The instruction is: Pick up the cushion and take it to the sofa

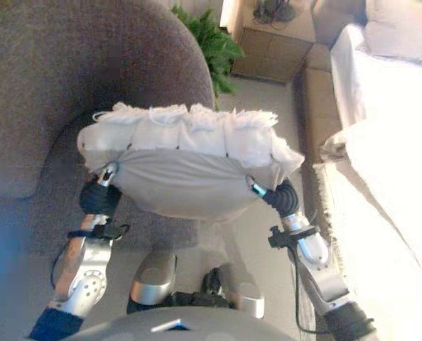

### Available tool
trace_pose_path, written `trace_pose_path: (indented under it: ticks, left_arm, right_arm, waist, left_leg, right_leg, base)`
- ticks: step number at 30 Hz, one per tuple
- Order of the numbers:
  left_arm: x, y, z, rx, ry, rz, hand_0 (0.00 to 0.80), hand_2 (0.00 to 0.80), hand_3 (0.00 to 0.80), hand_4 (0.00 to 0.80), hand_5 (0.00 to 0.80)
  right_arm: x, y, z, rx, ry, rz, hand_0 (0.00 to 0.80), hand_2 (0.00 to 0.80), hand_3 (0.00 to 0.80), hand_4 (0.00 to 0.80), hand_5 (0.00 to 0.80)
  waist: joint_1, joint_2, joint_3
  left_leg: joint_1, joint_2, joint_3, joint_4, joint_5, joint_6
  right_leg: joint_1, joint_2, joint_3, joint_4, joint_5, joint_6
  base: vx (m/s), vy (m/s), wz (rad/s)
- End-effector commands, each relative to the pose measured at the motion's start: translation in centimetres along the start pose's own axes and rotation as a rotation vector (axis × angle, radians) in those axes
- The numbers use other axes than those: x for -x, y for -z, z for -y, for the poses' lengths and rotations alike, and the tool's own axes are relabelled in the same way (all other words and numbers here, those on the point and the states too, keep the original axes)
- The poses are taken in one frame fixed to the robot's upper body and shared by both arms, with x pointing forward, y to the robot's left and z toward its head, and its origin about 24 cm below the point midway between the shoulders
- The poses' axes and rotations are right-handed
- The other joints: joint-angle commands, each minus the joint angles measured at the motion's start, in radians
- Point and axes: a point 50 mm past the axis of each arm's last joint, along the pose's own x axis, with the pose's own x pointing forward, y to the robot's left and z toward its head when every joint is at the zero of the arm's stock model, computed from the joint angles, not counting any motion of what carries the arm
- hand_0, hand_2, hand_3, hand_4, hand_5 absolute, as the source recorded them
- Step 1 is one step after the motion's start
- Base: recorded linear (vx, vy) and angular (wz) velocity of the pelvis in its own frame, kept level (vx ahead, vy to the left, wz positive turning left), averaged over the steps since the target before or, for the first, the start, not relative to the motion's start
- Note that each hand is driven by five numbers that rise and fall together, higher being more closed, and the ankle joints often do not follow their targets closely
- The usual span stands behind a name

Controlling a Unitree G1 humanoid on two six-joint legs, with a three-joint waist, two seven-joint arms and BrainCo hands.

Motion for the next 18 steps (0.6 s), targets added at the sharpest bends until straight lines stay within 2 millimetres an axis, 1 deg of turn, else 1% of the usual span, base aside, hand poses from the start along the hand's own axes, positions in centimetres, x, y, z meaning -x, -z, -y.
trace_pose_path:
  ticks: [1,2,3,4,5,6,7,8,9,10,11,12,13,14,15,16,17,18]
  left_arm:
    - [1.2,-2.1,1.4,-0.005,0.141,0.109,0.8,0.8,0.8,0.8,0.8]
    - [1.2,-2.1,1.4,-0.005,0.141,0.109,0.8,0.8,0.8,0.8,0.8]
    - [0.8,-2.3,1.1,-0.005,0.134,0.119,0.8,0.8,0.8,0.8,0.8]
    - [0.7,-2.2,1.2,-0.009,0.132,0.111,0.8,0.8,0.8,0.8,0.8]
    - [0.5,-1.8,1.4,-0.022,0.138,0.086,0.8,0.8,0.8,0.8,0.8]
    - [0.1,-1.6,1.8,-0.031,0.152,0.074,0.8,0.8,0.8,0.8,0.8]
    - [-0.1,-1.6,2.0,-0.034,0.156,0.071,0.8,0.8,0.8,0.8,0.8]
    - [-0.1,-1.6,2.0,-0.034,0.156,0.071,0.8,0.8,0.8,0.8,0.8]
    - [-0.2,-1.5,2.0,-0.035,0.153,0.069,0.8,0.8,0.8,0.8,0.8]
    - [-3.0,-2.1,3.2,-0.058,0.202,0.101,0.8,0.8,0.8,0.8,0.8]
    - [-3.0,-2.2,3.2,-0.058,0.202,0.101,0.8,0.8,0.8,0.8,0.8]
    - [-3.8,-2.4,3.4,-0.096,0.201,0.101,0.8,0.8,0.8,0.8,0.8]
    - [-3.9,-2.4,3.3,-0.099,0.2,0.098,0.8,0.8,0.8,0.8,0.8]
    - [-3.8,-1.8,3.3,-0.122,0.199,0.079,0.8,0.8,0.8,0.8,0.8]
    - [-3.8,-1.2,3.4,-0.129,0.207,0.057,0.8,0.8,0.8,0.8,0.8]
    - [-3.8,-1.2,3.4,-0.131,0.208,0.058,0.8,0.8,0.8,0.8,0.8]
    - [-4.0,-1.0,3.4,-0.147,0.211,0.048,0.8,0.8,0.8,0.8,0.8]
    - [-4.0,-0.6,3.3,-0.147,0.2,0.041,0.8,0.8,0.8,0.8,0.8]
  right_arm:
    - [1.3,-2.6,-0.8,0.005,-0.005,0.103,0.8,0.8,0.8,0.8,0.8]
    - [1.3,-2.6,-0.8,0.005,-0.005,0.103,0.8,0.8,0.8,0.8,0.8]
    - [1.7,-1.7,-0.9,0.002,0.027,0.101,0.8,0.8,0.8,0.8,0.8]
    - [1.7,-1.5,-0.9,0.004,0.026,0.099,0.8,0.8,0.8,0.8,0.8]
    - [1.5,-1.3,-1.1,0.006,0.03,0.107,0.8,0.8,0.8,0.8,0.8]
    - [1.2,-1.4,-1.2,0.011,0.043,0.123,0.8,0.8,0.8,0.8,0.8]
    - [1.1,-1.4,-1.2,0.014,0.045,0.127,0.8,0.8,0.8,0.8,0.8]
    - [1.1,-1.4,-1.2,0.014,0.045,0.127,0.8,0.8,0.8,0.8,0.8]
    - [1.0,-1.4,-1.3,0.016,0.043,0.131,0.8,0.8,0.8,0.8,0.8]
    - [-1.4,-2.3,-1.4,0.045,0.066,0.224,0.8,0.8,0.8,0.8,0.8]
    - [-1.4,-2.3,-1.4,0.045,0.066,0.224,0.8,0.8,0.8,0.8,0.8]
    - [-3.2,-2.5,-1.3,0.03,0.057,0.248,0.8,0.8,0.8,0.8,0.8]
    - [-3.3,-2.5,-1.3,0.027,0.056,0.249,0.8,0.8,0.8,0.8,0.8]
    - [-3.6,-2.3,-1.2,0.009,0.086,0.242,0.8,0.8,0.8,0.8,0.8]
    - [-4.1,-2.3,-1.5,0.006,0.1,0.258,0.8,0.8,0.8,0.8,0.8]
    - [-4.1,-2.3,-1.5,0.007,0.099,0.26,0.8,0.8,0.8,0.8,0.8]
    - [-4.6,-2.6,-1.9,0.021,0.098,0.276,0.8,0.8,0.8,0.8,0.8]
    - [-4.9,-2.6,-2.3,0.032,0.096,0.275,0.8,0.8,0.8,0.8,0.8]
  waist:
    - [0.092,-0.052,-0.155]
    - [0.092,-0.052,-0.155]
    - [0.063,-0.041,-0.133]
    - [0.054,-0.031,-0.129]
    - [0.043,-0.022,-0.114]
    - [0.028,-0.015,-0.098]
    - [0.023,-0.01,-0.095]
    - [0.022,-0.01,-0.095]
    - [0.02,-0.007,-0.093]
    - [-0.035,0.006,-0.014]
    - [-0.037,0.006,-0.014]
    - [-0.025,0.012,0.0]
    - [-0.026,0.013,0.003]
    - [-0.003,0.006,-0.005]
    - [0.014,0.01,-0.009]
    - [0.012,0.009,-0.011]
    - [0.026,0.012,-0.017]
    - [0.03,0.02,-0.022]
  left_leg:
    - [-0.147,-0.004,-0.028,-0.438,0.223,0.076]
    - [-0.147,-0.004,-0.028,-0.438,0.223,0.075]
    - [-0.088,-0.024,-0.067,-0.504,0.233,0.098]
    - [-0.072,-0.025,-0.085,-0.522,0.243,0.095]
    - [-0.041,-0.033,-0.114,-0.538,0.251,0.084]
    - [-0.019,-0.035,-0.133,-0.547,0.251,0.076]
    - [-0.015,-0.032,-0.14,-0.551,0.253,0.072]
    - [-0.015,-0.032,-0.141,-0.551,0.253,0.072]
    - [-0.01,-0.031,-0.143,-0.553,0.253,0.07]
    - [0.03,-0.025,-0.157,-0.585,0.212,0.056]
    - [0.03,-0.026,-0.159,-0.585,0.213,0.056]
    - [0.053,0.019,-0.146,-0.609,0.189,0.04]
    - [0.054,0.019,-0.152,-0.612,0.193,0.039]
    - [0.07,0.036,-0.158,-0.623,0.189,0.02]
    - [0.078,0.058,-0.152,-0.646,0.197,0.008]
    - [0.075,0.057,-0.154,-0.648,0.202,0.008]
    - [0.077,0.073,-0.137,-0.663,0.204,-0.007]
    - [0.086,0.084,-0.122,-0.676,0.207,-0.018]
  right_leg:
    - [0.207,0.019,0.012,0.07,0.4,0.196]
    - [0.207,0.019,0.012,0.07,0.4,0.196]
    - [0.016,0.022,0.004,0.107,0.39,0.165]
    - [-0.019,0.023,0.0,0.077,0.374,0.148]
    - [-0.071,0.008,0.002,-0.034,0.341,0.12]
    - [-0.1,-0.007,-0.003,-0.129,0.331,0.104]
    - [-0.11,-0.008,-0.006,-0.16,0.331,0.098]
    - [-0.11,-0.008,-0.007,-0.16,0.331,0.098]
    - [-0.118,-0.01,-0.007,-0.18,0.328,0.094]
    - [-0.235,-0.124,0.048,-0.521,0.482,0.117]
    - [-0.234,-0.124,0.046,-0.522,0.482,0.117]
    - [-0.219,-0.161,0.024,-0.597,0.501,0.15]
    - [-0.209,-0.16,0.016,-0.606,0.496,0.151]
    - [-0.157,-0.196,-0.02,-0.7,0.554,0.161]
    - [-0.132,-0.197,-0.044,-0.691,0.547,0.167]
    - [-0.134,-0.199,-0.046,-0.691,0.547,0.168]
    - [-0.125,-0.202,-0.08,-0.692,0.541,0.171]
    - [-0.115,-0.201,-0.101,-0.69,0.534,0.169]
  base:
    - [0.167,-0.041,-0.09]
    - [0.422,-0.063,-0.05]
    - [0.536,-0.099,0.22]
    - [0.751,-0.212,0.26]
    - [0.406,-0.263,0.38]
    - [0.316,-0.268,0.66]
    - [0.101,-0.155,1.07]
    - [0.047,-0.068,1.08]
    - [0.176,-0.552,0.84]
    - [0.175,-0.552,0.75]
    - [0.406,-0.914,1.13]
    - [0.275,-0.414,1.18]
    - [0.435,-0.686,0.75]
    - [0.223,-0.463,0.39]
    - [0.203,-0.446,0.77]
    - [0.051,-0.242,1.33]
    - [0.032,-0.093,1.33]
    - [0.049,-0.095,0.87]
